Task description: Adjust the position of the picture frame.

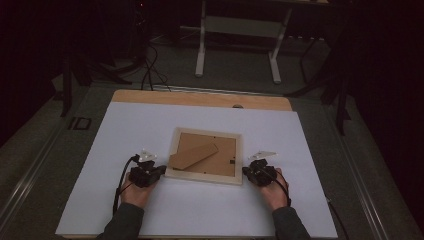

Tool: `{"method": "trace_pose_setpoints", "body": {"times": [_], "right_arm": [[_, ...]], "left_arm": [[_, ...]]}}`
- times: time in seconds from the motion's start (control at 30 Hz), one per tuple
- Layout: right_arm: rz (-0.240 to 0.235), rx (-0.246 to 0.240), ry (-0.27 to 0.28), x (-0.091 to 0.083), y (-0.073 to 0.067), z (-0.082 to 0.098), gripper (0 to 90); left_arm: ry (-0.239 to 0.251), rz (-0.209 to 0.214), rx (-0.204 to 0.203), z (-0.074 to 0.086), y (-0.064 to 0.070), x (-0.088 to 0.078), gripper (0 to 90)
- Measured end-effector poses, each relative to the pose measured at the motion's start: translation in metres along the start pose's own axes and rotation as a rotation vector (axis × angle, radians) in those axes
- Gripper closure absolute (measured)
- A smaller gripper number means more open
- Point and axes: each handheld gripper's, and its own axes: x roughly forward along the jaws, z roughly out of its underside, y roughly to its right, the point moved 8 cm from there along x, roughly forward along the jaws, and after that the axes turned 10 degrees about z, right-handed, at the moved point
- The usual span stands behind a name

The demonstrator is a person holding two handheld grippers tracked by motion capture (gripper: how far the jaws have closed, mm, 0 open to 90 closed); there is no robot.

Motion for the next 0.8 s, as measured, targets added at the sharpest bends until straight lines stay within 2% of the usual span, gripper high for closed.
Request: {"method": "trace_pose_setpoints", "body": {"times": [0.03,0.07,0.27,0.37,0.53,0.8], "right_arm": [[-0.001,0.001,0.004,0.0004,0.0004,-0.0002,89.9],[0.001,0.005,0.006,0.0009,0.0009,-0.0006,89.9],[0.012,0.025,0.007,0.0028,0.0031,-0.0021,89.9],[0.005,0.037,0.011,0.0036,0.0048,-0.0025,89.9],[0.02,0.056,0.008,0.0043,0.007,-0.0031,89.9],[0.033,0.055,0.005,0.0036,0.0074,-0.0028,90.0]], "left_arm": [[-0.005,0.004,0.005,0.0007,0.0009,-0.0006,90.0],[-0.017,-0.005,0.029,0.0017,0.003,-0.0014,90.0],[-0.01,-0.007,0.017,0.0034,0.0055,-0.0018,90.0],[-0.009,-0.012,0.024,0.0038,0.0073,-0.0014,90.0],[-0.002,-0.018,0.03,0.0032,0.01,0.0008,90.0],[0.0,-0.013,0.031,0.0031,0.0103,0.0014,90.0]]}}
